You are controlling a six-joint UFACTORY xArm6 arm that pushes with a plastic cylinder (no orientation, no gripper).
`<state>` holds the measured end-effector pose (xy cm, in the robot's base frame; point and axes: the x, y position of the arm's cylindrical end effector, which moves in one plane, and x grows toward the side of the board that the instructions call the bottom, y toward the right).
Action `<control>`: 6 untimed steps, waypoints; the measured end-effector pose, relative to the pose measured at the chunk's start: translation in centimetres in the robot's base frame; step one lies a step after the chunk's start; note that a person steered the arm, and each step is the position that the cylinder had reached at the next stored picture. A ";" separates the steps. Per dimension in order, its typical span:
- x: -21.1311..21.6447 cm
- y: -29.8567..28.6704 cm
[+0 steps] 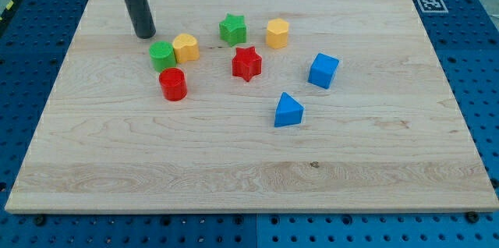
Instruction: Separate the yellow heart from the green circle
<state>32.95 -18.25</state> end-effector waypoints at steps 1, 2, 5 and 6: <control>0.5 0.0; 2.0 0.6; 4.0 6.7; 4.0 6.9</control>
<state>37.00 -11.38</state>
